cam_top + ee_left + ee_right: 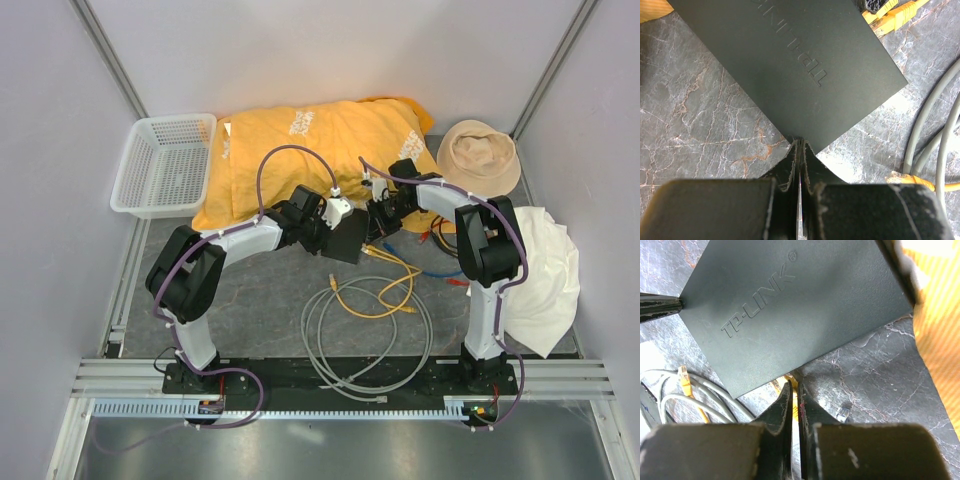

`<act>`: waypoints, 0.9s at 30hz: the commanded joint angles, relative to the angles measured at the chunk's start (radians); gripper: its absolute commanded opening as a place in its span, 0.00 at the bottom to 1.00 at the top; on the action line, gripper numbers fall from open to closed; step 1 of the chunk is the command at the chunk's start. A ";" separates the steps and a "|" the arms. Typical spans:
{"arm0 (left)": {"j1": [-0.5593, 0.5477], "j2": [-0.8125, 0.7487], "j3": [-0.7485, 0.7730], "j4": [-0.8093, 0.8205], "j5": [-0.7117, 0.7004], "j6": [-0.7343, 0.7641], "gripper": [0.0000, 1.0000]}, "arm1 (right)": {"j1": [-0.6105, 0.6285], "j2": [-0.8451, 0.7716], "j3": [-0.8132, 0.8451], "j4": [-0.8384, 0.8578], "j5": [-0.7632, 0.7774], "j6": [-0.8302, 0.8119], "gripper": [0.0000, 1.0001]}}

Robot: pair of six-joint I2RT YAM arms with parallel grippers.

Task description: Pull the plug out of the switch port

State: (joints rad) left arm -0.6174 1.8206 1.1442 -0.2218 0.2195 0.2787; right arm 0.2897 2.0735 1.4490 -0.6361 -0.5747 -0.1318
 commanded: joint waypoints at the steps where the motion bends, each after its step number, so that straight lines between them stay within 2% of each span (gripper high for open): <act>1: 0.001 0.022 -0.035 -0.088 -0.025 0.036 0.02 | -0.047 0.051 -0.006 -0.089 0.253 -0.071 0.11; 2: 0.001 0.016 -0.037 -0.087 -0.025 0.036 0.02 | -0.049 0.060 0.001 -0.091 0.236 -0.066 0.20; 4: 0.001 0.013 -0.038 -0.085 -0.020 0.034 0.02 | -0.050 0.076 0.022 -0.105 0.200 -0.062 0.27; 5: 0.001 0.009 -0.038 -0.085 -0.019 0.033 0.02 | -0.052 0.098 0.031 -0.111 0.181 -0.058 0.33; 11: 0.001 -0.073 -0.014 -0.093 0.017 -0.030 0.02 | -0.037 0.167 0.120 -0.125 0.015 -0.035 0.44; 18: 0.002 -0.118 -0.041 -0.100 0.017 -0.062 0.01 | 0.063 0.201 0.182 -0.128 -0.031 -0.039 0.48; 27: 0.001 -0.037 -0.032 -0.076 0.026 -0.087 0.02 | 0.040 0.181 0.157 -0.120 -0.050 -0.037 0.51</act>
State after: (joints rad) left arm -0.6174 1.7412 1.0882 -0.3096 0.2230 0.2279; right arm 0.3431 2.2074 1.6402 -0.7803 -0.6655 -0.1459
